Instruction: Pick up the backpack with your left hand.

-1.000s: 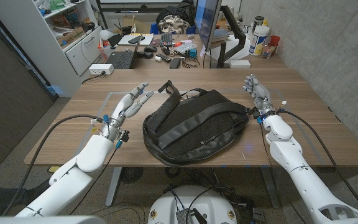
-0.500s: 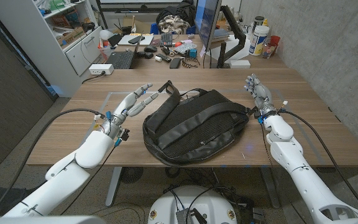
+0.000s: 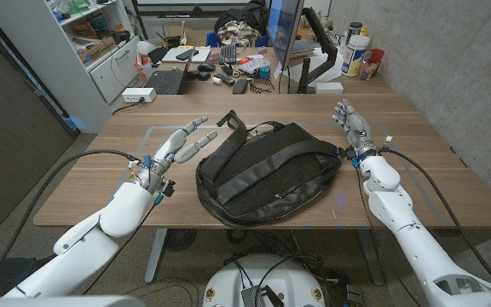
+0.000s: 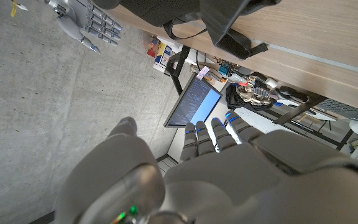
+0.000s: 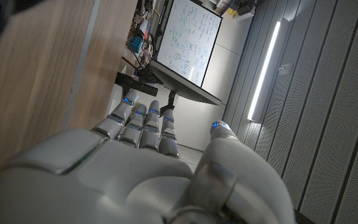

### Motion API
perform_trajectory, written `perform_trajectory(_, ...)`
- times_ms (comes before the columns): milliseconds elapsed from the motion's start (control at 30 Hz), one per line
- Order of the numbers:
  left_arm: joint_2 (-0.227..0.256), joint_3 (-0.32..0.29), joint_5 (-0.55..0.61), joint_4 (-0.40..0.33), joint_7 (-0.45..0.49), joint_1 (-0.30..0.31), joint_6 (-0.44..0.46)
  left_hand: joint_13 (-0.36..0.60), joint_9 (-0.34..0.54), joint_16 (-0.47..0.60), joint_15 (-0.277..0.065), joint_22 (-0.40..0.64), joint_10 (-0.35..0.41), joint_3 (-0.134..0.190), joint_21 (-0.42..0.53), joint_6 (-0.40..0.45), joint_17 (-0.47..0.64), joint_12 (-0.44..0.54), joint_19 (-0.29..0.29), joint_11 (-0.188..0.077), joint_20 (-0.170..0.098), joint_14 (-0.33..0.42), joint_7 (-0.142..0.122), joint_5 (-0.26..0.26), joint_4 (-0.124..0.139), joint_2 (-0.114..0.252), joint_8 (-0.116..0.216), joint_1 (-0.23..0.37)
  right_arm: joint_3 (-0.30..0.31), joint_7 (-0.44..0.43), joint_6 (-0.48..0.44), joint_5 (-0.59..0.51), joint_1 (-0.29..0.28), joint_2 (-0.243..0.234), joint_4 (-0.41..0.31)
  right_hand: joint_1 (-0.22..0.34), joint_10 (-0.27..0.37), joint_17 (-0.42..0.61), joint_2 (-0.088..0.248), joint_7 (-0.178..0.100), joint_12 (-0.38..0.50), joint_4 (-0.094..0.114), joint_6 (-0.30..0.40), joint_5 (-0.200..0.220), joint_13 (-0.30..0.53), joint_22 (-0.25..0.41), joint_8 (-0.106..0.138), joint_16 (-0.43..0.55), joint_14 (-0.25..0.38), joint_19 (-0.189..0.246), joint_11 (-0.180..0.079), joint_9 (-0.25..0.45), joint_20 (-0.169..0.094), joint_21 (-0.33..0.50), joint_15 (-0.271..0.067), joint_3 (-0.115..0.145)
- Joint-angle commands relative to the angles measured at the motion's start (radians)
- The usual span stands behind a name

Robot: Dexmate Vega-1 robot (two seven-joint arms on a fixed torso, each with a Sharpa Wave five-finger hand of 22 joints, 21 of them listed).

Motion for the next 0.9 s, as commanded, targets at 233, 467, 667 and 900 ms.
perform_trajectory(233,-0.027,-0.026,0.13,-0.107,0.038,0.102,0.098,0.006,0.003,0.001,-0.002,0.002,0.001,0.005,0.003,0.003,0.002,-0.001,-0.002,-0.001,0.014,0.006,-0.007,-0.002,-0.011,0.001,0.005,0.026,-0.006,0.029,0.008,0.003,0.017,0.007,0.02,-0.003,0.003,0.002,0.0,-0.004,-0.003,-0.004,0.009,0.007,0.004,0.004,0.0,-0.002,0.008,0.013,-0.003,0.004,0.001,-0.004,0.0,0.002)
perform_trajectory(467,-0.028,-0.02,0.19,-0.133,0.043,0.128,0.13,0.006,0.003,0.0,-0.003,0.002,-0.001,0.01,0.003,0.004,0.001,-0.003,-0.002,-0.008,0.016,0.007,-0.01,-0.001,-0.021,0.004,0.005,0.042,-0.007,0.042,0.015,0.006,0.021,0.007,0.02,-0.003,0.005,0.002,0.001,-0.004,-0.003,-0.005,0.009,0.007,0.004,0.004,0.0,-0.002,0.009,0.014,0.0,0.004,0.002,-0.006,0.001,0.002)
perform_trajectory(667,-0.016,-0.027,0.254,-0.155,0.039,0.151,0.16,0.006,0.003,-0.001,-0.006,0.002,0.0,0.014,0.003,0.0,0.001,-0.003,-0.001,-0.011,0.02,0.007,-0.013,-0.001,-0.03,0.005,0.003,0.057,-0.007,0.046,0.023,0.008,0.019,0.008,0.016,-0.004,0.005,0.002,0.001,-0.005,-0.003,-0.006,0.01,0.007,0.004,0.004,0.0,-0.002,0.01,0.015,-0.002,0.004,0.003,-0.009,0.001,0.002)
perform_trajectory(900,0.001,-0.053,0.286,-0.172,0.005,0.17,0.179,0.006,0.003,-0.002,-0.007,0.002,-0.003,0.019,0.003,-0.009,0.001,-0.004,0.0,-0.01,0.022,0.006,-0.014,0.0,-0.039,0.006,0.0,0.072,-0.004,0.037,0.021,0.01,0.01,0.008,0.008,-0.004,0.006,0.002,0.002,-0.005,-0.003,-0.006,0.01,0.007,0.004,0.005,0.0,-0.002,0.01,0.016,0.001,0.004,0.003,-0.011,0.001,0.001)
